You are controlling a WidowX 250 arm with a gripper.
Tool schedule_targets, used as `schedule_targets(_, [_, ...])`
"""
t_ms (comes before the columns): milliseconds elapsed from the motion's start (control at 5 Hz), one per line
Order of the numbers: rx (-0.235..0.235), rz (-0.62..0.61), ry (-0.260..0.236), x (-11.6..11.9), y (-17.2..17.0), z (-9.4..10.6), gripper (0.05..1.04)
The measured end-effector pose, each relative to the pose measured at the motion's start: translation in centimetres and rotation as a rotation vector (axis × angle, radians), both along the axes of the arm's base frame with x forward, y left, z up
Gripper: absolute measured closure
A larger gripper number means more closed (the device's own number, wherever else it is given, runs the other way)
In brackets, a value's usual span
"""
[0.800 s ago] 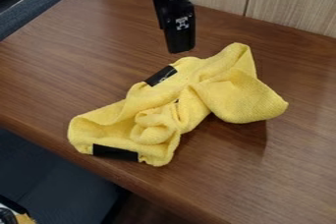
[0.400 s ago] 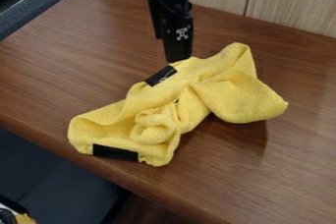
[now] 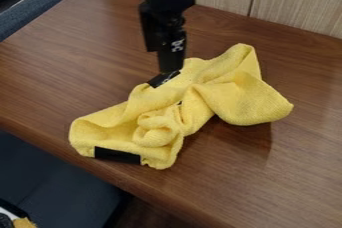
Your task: Unfold the cloth from top left to bottom right
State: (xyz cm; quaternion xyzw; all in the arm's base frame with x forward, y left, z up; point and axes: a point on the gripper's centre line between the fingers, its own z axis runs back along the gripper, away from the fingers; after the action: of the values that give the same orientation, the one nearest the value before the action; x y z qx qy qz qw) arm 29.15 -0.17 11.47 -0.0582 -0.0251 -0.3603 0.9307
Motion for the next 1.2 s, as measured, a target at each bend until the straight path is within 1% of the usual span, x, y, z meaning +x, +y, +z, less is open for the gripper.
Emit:
schedule_targets(200, [0.017, 0.016, 0.055, 0.0, 0.7, -1.9, 0.084])
schedule_targets(400, [0.015, 0.02, 0.101, -0.1, 0.8, -3.4, 0.084])
schedule_targets(600, [0.011, 0.007, 0.127, 0.1, 0.3, -4.4, 0.13])
schedule_targets(800, [0.016, 0.011, 0.113, 0.4, 0.3, -4.5, 0.414])
schedule_targets(1000, [0.016, 0.015, 0.121, 0.2, 0.3, -4.6, 0.72])
schedule_targets(1200, [0.015, 0.016, 0.122, 0.1, 0.3, -4.5, 0.917])
